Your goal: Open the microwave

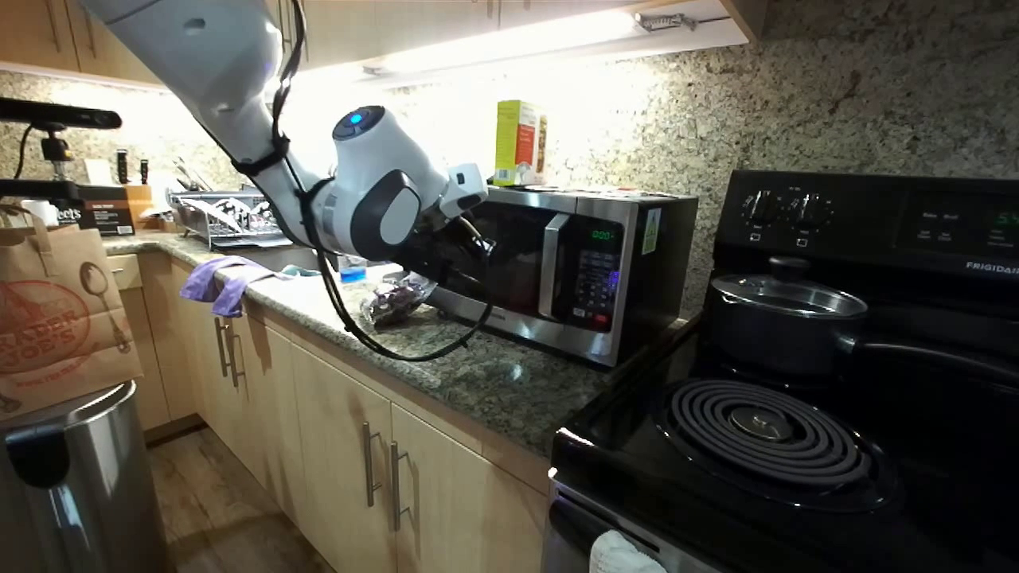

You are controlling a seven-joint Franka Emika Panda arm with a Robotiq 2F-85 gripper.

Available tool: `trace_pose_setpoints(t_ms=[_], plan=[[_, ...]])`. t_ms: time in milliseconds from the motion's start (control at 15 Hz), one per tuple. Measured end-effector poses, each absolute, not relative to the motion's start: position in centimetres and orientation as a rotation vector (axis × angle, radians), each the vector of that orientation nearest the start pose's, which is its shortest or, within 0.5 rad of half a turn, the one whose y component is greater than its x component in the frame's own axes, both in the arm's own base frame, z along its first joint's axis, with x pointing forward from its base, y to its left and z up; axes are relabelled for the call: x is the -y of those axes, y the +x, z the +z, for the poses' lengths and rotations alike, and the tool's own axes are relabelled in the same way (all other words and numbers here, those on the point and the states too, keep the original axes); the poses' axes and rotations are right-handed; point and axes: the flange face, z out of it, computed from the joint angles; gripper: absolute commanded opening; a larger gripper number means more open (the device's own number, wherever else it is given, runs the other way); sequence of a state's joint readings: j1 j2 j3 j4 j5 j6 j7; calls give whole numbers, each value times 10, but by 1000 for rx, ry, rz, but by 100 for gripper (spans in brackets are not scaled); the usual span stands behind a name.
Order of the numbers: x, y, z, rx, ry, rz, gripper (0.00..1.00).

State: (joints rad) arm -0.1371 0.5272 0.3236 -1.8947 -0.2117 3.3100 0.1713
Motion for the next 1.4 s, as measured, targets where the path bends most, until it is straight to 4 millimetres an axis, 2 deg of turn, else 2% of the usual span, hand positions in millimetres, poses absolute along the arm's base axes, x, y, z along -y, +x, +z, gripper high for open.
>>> trace_pose_setpoints(t_ms=[67,267,333,400,467,667,867,1067,1400], plan=[[-118,670,347,166,-2610,-1252,16],[-104,665,341,149,-2594,-1218,34],[-102,665,340,146,-2594,-1216,34],[-102,665,340,146,-2594,-1216,59],[-103,665,340,148,-2592,-1215,60],[-101,666,340,151,-2601,-1221,79],[-79,668,340,133,-2648,-1242,97],[-57,666,339,114,-2707,-1231,100],[-56,653,338,149,-2766,-1140,100]])
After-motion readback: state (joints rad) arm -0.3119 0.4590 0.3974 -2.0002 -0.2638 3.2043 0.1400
